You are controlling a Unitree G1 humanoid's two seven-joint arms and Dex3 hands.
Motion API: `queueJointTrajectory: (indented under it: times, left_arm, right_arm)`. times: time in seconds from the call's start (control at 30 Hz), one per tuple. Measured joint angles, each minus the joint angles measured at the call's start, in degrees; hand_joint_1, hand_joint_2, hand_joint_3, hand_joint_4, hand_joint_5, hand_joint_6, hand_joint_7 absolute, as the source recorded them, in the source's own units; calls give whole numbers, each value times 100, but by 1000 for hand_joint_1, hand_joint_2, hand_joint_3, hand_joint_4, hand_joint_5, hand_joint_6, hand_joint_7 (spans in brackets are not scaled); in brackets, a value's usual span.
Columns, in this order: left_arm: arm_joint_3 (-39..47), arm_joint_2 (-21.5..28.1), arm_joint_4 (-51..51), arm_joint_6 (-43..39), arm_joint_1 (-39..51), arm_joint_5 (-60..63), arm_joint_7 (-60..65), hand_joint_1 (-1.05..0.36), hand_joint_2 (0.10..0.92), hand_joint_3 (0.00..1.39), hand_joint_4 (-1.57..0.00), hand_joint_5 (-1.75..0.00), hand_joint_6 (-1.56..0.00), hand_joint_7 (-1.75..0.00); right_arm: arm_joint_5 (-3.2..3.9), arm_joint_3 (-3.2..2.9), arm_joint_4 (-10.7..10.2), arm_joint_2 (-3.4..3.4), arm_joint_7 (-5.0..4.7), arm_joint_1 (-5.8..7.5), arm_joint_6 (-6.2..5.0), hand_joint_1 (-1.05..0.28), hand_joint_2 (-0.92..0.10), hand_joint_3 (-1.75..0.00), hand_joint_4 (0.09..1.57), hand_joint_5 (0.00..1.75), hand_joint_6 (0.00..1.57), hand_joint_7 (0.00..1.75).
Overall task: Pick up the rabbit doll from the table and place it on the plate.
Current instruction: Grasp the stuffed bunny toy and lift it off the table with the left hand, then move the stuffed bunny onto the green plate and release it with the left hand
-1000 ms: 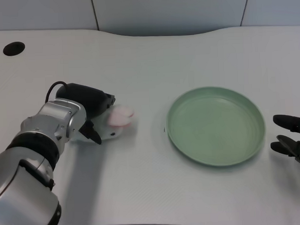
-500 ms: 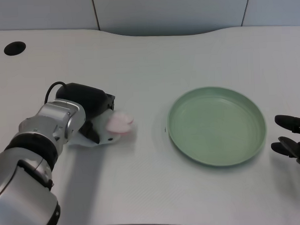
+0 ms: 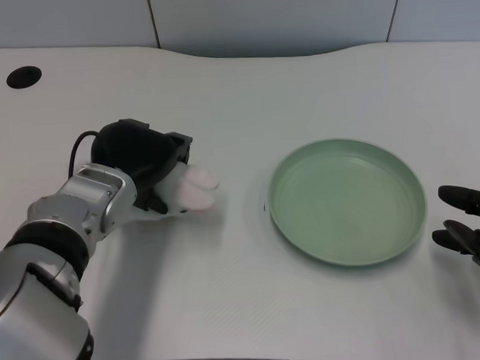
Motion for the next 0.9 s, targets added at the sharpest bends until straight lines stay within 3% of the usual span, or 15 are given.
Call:
queueJointTrajectory:
  times: [0.1,0.2,0.27,0.37,0.47,0.57,0.63,0.7,0.8,0.9]
  left_arm:
    - [149,-1,-1,-51,-127,-148,-50,-184,914,102,-766,-1746,-503,-1744]
    - [314,-22,-16,-57,-339,-305,-136,-181,883,72,-761,-1746,-493,-1746]
    - [399,-88,-32,-64,-447,-385,-173,-188,881,60,-751,-1746,-490,-1746]
    - [499,-232,-70,-107,-554,-491,-224,-186,877,47,-751,-1746,-505,-1746]
    - [670,-416,-129,-243,-667,-673,-382,-210,880,40,-770,-1746,-543,-1746]
    - [820,-668,-191,-343,-855,-853,-543,-218,878,32,-767,-1746,-541,-1746]
    - [898,-856,-241,-387,-973,-965,-582,-196,881,31,-794,-1746,-560,-1746]
    - [926,-1037,-252,-434,-1050,-1018,-615,-197,896,37,-801,-1746,-572,-1746]
    - [932,-1334,-246,-449,-1094,-1047,-716,-189,896,35,-807,-1746,-594,-1746]
    - [885,-1665,-239,-438,-1114,-1041,-783,-186,913,54,-814,-1746,-616,-1746]
  right_arm:
    - [-65,17,10,5,6,-18,24,-412,-921,-91,1124,7,845,4]
    - [-102,63,7,-3,108,-32,169,-413,-921,-100,1119,4,837,2]
    - [-188,130,3,-35,145,-32,272,-414,-921,-96,1104,1,843,5]
    - [-234,207,2,-88,178,-45,341,-407,-921,-94,1112,7,850,7]
    - [-291,215,7,-116,194,-89,380,-406,-921,-101,1108,5,865,13]
    - [-340,235,82,-139,205,-196,378,-413,-921,-113,1106,3,872,13]
    - [-417,262,147,-184,208,-263,361,-431,-921,-129,1101,1,863,6]
    - [-439,268,216,-241,207,-303,345,-430,-921,-132,1103,2,864,6]
    - [-427,266,381,-322,261,-365,296,-422,-921,-136,1112,6,877,11]
    - [-412,267,610,-346,372,-467,166,-428,-921,-134,1118,9,874,7]
